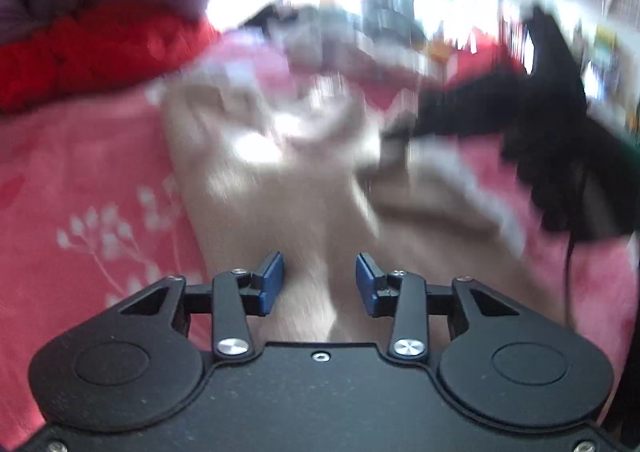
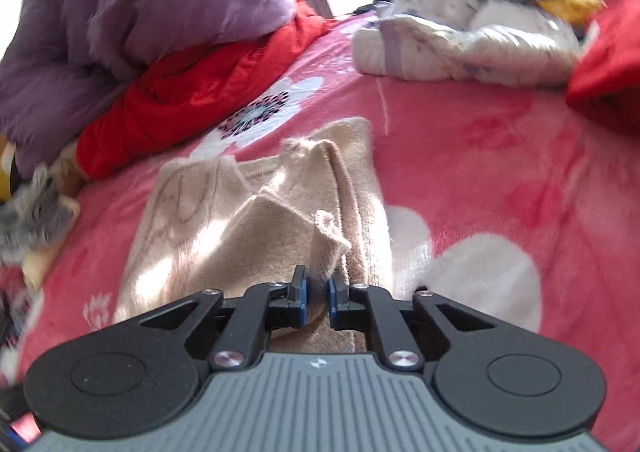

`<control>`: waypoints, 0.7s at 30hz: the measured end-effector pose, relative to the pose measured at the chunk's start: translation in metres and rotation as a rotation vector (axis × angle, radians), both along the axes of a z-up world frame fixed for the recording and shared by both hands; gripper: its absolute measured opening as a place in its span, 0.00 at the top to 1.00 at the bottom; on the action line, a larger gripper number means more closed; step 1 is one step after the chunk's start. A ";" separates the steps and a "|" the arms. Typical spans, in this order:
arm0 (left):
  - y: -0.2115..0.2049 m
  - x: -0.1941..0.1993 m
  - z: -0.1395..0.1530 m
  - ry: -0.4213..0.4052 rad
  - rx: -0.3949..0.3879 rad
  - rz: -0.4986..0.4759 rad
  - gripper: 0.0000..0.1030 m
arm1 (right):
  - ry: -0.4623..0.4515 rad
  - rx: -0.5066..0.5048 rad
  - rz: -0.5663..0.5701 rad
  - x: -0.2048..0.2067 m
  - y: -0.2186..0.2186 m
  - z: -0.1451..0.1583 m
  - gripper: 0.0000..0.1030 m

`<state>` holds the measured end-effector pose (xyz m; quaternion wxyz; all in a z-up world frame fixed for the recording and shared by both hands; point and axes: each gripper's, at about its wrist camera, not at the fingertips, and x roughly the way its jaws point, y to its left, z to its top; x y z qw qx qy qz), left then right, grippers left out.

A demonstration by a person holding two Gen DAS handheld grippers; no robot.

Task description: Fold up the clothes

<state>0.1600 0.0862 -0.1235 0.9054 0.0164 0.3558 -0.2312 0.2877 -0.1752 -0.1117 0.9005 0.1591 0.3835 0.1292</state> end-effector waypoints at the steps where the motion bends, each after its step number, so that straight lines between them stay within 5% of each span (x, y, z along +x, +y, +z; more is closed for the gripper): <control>1: 0.001 0.001 0.007 -0.022 0.001 0.001 0.62 | 0.007 0.029 -0.016 0.000 -0.003 0.000 0.85; 4: 0.007 0.006 0.029 -0.092 -0.041 0.023 0.63 | 0.014 0.061 -0.038 0.001 -0.007 0.001 0.82; 7: 0.013 0.019 0.043 -0.168 -0.089 0.091 0.63 | 0.016 0.080 -0.046 0.000 -0.008 0.000 0.67; 10: 0.002 0.038 0.038 -0.158 -0.088 0.113 0.63 | 0.017 0.100 -0.060 -0.001 -0.009 -0.003 0.65; 12: -0.012 0.055 0.025 -0.081 -0.013 0.099 0.63 | 0.008 0.109 -0.063 -0.001 -0.008 -0.003 0.64; 13: -0.021 0.066 0.012 0.006 0.044 0.062 0.63 | 0.000 0.115 -0.062 -0.002 -0.008 -0.003 0.66; 15: -0.025 0.071 0.005 0.002 0.081 0.020 0.63 | -0.035 0.101 -0.044 -0.005 -0.005 0.001 0.90; 21: 0.020 0.081 0.034 -0.055 -0.119 0.105 0.63 | -0.164 0.088 -0.035 -0.027 0.001 0.017 0.91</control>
